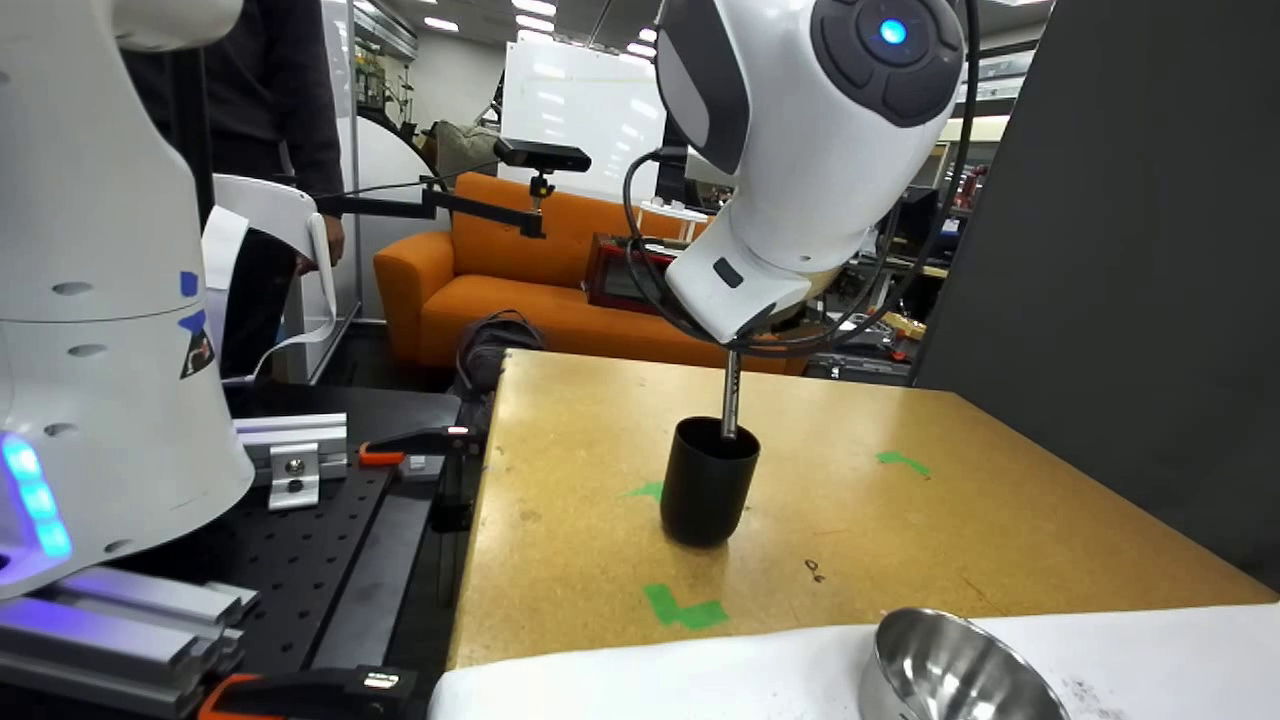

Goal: Put the blue marker inside the black mug

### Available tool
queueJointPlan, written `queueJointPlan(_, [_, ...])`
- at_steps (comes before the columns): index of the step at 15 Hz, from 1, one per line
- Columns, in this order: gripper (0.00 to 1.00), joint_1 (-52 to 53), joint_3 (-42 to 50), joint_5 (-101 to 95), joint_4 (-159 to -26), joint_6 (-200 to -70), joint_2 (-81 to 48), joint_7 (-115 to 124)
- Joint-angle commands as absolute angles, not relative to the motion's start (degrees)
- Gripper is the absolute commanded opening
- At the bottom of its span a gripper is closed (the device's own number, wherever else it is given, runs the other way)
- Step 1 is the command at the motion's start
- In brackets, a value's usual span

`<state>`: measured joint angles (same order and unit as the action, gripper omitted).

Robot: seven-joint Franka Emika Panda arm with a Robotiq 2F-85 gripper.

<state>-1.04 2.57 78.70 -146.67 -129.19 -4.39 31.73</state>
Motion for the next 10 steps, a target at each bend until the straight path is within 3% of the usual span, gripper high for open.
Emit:
queueJointPlan(1, [0.05, -2.1, 3.1, 82.1, -145.3, -124.2, -7.2, 27.1])
queueJointPlan(10, [0.05, -4.4, 5.9, 89.3, -145.2, -116.8, -15.1, 16.1])
